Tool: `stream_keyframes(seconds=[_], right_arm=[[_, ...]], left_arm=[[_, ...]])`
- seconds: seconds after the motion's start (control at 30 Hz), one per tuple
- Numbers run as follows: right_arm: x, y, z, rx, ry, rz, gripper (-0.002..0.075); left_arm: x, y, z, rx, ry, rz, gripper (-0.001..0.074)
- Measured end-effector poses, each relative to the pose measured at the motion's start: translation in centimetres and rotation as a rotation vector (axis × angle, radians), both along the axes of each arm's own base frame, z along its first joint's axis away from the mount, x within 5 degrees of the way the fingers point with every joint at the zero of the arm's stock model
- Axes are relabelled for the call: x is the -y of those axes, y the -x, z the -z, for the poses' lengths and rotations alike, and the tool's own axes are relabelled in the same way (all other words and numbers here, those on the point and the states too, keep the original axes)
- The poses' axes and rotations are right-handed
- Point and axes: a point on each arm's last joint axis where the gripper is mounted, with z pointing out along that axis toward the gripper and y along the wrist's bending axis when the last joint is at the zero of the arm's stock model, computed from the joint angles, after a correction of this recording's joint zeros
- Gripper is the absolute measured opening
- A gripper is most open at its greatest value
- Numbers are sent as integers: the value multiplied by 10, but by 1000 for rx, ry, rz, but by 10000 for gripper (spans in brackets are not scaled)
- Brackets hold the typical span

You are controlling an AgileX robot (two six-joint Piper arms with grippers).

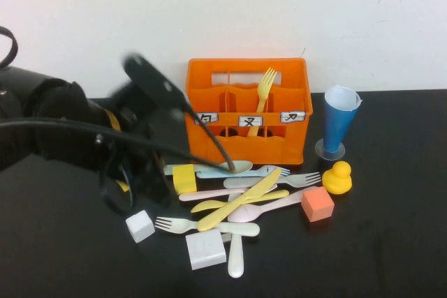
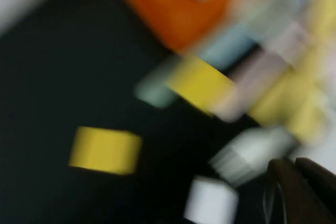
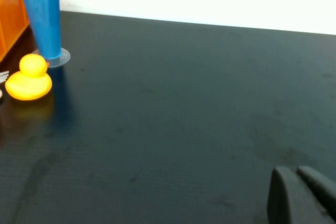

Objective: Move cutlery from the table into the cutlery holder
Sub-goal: Pick up the knife

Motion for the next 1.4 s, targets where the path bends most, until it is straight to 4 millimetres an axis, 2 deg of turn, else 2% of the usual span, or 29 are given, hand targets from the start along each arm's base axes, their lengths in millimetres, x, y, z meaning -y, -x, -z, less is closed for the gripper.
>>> stream_keyframes(seconds=[0.17,0.37,0.43,0.53,0.73,0.9,1.13,1.4], right_arm=[[0,0,0,0,0,0,-3],[0,0,0,0,0,0,-3],[0,0,0,0,0,0,-3],[0,0,0,0,0,0,-3],[0,0,0,0,0,0,-3],[0,0,0,0,0,0,-3],[0,0,0,0,0,0,-3],[0,0,0,0,0,0,-3]], left_arm=[[15,13,13,-121,-42,183,28],[42,10,42,-163,-91,300,218],[56,4,54,-190,-92,299,286],[74,-11,66,-231,-71,233,334],[100,-52,78,-299,-108,139,349],[115,-76,93,-333,-145,121,350],[121,-88,118,-334,-162,115,351],[122,-90,125,-335,-158,112,345]])
